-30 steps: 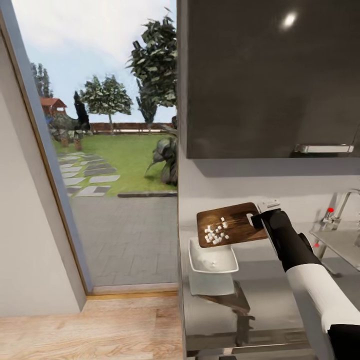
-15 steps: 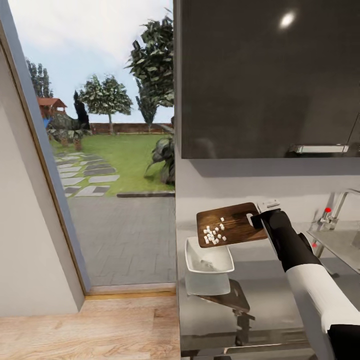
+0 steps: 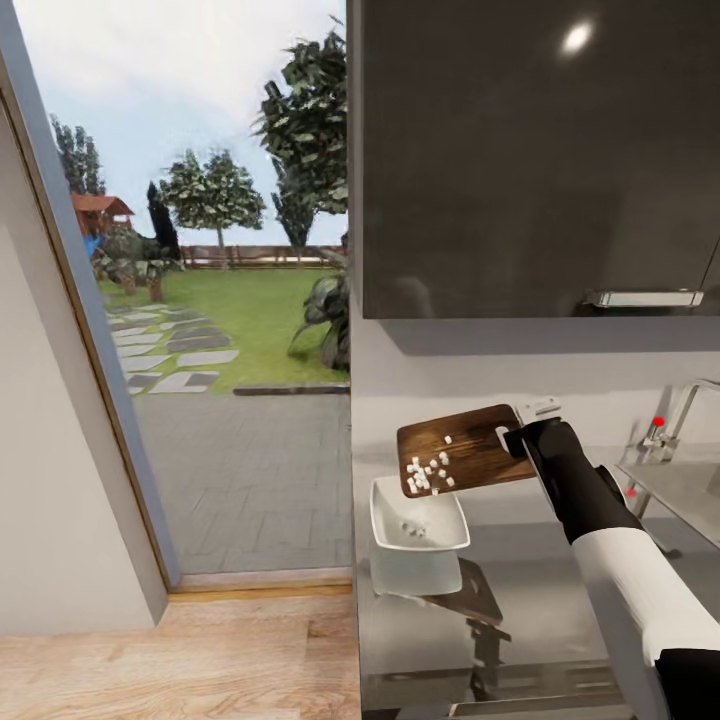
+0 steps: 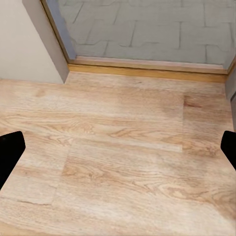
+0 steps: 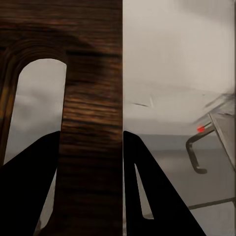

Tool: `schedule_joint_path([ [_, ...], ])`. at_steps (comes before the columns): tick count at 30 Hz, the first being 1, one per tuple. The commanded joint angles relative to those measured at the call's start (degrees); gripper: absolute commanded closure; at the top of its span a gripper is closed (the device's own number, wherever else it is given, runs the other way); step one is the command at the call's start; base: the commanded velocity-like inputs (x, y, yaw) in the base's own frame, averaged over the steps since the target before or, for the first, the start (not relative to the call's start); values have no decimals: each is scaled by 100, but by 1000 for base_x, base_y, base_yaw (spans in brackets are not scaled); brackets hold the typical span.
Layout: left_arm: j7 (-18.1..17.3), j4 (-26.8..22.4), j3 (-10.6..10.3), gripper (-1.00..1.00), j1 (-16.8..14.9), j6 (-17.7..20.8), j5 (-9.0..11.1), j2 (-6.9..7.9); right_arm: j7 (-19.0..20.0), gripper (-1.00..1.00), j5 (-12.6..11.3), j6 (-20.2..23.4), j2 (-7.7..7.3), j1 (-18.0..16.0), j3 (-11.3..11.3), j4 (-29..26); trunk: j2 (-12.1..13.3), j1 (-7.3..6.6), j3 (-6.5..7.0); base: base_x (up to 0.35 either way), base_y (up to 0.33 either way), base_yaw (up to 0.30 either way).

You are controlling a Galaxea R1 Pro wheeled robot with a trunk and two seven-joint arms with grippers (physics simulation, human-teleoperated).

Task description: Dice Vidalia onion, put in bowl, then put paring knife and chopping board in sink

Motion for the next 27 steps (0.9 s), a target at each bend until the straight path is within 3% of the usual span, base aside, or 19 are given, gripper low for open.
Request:
schedule_joint_path([
  [1,-6,21,-1,-100,-10,-33,20,0,47,100,72,27,-4,-1,8,-3,-7,3,-6,0,0,0],
  [27,-6,21,-1,-100,-10,-33,18,0,24,100,93,36,3,-3,6,-6,-7,3,-6,8,0,0],
])
